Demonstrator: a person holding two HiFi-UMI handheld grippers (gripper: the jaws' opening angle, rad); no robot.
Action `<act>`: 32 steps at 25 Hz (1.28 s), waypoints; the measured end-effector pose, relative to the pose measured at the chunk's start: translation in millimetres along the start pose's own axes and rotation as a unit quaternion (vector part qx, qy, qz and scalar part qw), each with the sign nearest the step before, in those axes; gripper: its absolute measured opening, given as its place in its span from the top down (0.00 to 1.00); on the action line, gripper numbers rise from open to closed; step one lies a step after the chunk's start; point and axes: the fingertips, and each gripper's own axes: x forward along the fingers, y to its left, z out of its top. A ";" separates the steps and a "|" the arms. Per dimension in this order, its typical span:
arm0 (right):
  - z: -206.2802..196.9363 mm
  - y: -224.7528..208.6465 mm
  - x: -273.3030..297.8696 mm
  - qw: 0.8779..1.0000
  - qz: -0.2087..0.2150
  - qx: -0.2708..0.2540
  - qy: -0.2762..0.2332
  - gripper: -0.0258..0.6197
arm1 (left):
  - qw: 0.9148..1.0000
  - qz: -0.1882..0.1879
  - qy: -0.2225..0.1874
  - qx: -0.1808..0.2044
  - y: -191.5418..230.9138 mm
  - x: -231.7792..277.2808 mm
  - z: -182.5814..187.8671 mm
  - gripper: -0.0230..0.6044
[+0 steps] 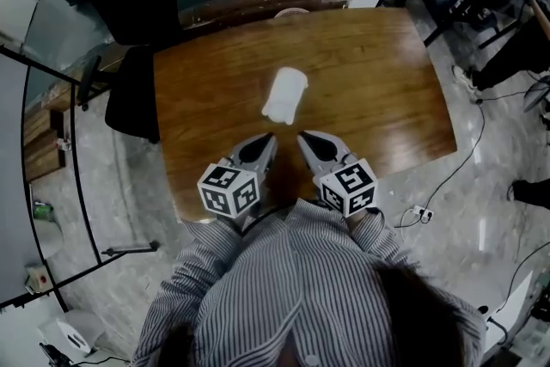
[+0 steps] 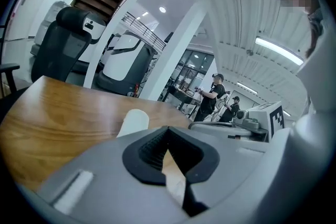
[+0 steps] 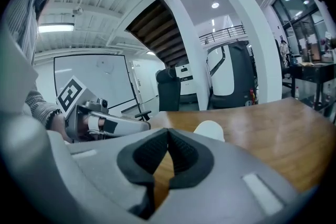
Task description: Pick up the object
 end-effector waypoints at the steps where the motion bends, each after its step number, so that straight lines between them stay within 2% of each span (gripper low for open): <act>1: 0.5 -2.9 2.4 1.000 0.000 0.001 0.003 0.96 | 1.000 -0.002 0.006 0.001 4.3 3.2 3.5 0.97; 6: -0.1 -18.8 14.1 1.000 0.005 0.011 0.010 0.96 | 0.999 -0.007 0.041 0.019 28.5 22.9 17.2 0.96; 10: -9.5 -28.1 24.0 0.999 0.009 0.025 0.028 0.96 | 0.996 -0.005 0.086 0.035 54.9 44.7 14.2 0.82; 12: -16.3 -32.7 26.8 0.999 0.014 0.030 0.039 0.96 | 0.994 -0.004 0.105 0.038 65.2 58.3 11.8 0.79; 21: -42.1 -53.9 36.8 0.995 0.017 0.060 0.074 0.96 | 0.987 -0.021 0.158 0.019 98.9 114.5 1.5 0.65; 28: -61.1 -71.8 32.9 0.992 0.003 0.090 0.090 0.96 | 0.983 -0.031 0.179 -0.012 127.8 149.9 -8.4 0.64; 32: -77.2 -76.7 31.2 0.988 0.002 0.110 0.105 0.96 | 0.981 -0.040 0.188 -0.015 135.6 162.5 -12.6 0.64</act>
